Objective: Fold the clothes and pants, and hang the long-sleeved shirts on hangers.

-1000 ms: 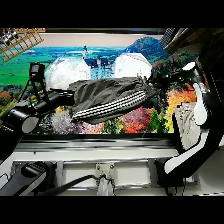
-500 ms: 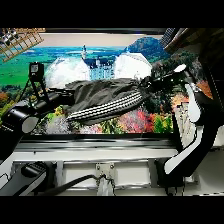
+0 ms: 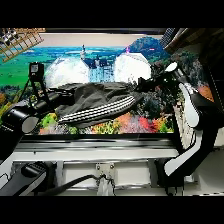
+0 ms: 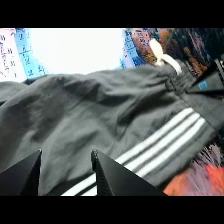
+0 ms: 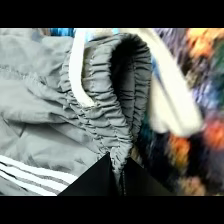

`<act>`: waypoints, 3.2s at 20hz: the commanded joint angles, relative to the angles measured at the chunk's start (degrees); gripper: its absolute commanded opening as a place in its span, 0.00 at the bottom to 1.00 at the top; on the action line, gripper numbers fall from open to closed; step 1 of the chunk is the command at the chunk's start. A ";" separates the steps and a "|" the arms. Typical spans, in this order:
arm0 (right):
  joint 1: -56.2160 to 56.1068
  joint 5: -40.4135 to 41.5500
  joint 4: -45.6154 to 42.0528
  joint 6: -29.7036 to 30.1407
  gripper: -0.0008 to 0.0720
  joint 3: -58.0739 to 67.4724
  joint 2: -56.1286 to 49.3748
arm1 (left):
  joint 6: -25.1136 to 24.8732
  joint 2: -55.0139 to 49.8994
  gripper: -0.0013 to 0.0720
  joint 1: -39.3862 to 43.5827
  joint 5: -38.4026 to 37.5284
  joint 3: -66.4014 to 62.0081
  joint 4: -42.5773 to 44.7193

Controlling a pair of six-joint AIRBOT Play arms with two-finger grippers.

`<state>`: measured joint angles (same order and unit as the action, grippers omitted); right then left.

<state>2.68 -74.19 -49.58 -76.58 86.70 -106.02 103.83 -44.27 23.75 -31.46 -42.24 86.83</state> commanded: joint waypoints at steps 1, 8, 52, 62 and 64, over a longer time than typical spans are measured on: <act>-2.03 1.05 -3.80 -3.85 0.05 -8.98 6.49 | -0.02 0.02 0.48 0.02 0.00 -0.07 0.04; -4.87 4.00 -7.74 -8.02 0.05 -32.68 28.89 | -5.92 -1.01 0.48 0.09 -2.95 -0.07 -12.52; -5.95 -6.56 -24.04 -26.29 0.05 -24.68 55.52 | -40.00 -46.53 0.03 23.82 -4.48 -5.18 -73.64; -25.86 0.04 -34.36 -38.23 0.05 -24.72 53.29 | -38.73 -17.90 0.03 -10.40 -26.58 -1.27 -49.53; -31.21 5.40 -34.73 -41.11 0.05 -24.72 50.69 | -36.22 -13.60 0.03 -17.05 -29.27 0.31 -43.47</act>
<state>-21.98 -74.70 -81.82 -113.08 61.95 -52.93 64.20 -65.04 16.51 -55.88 -43.90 34.00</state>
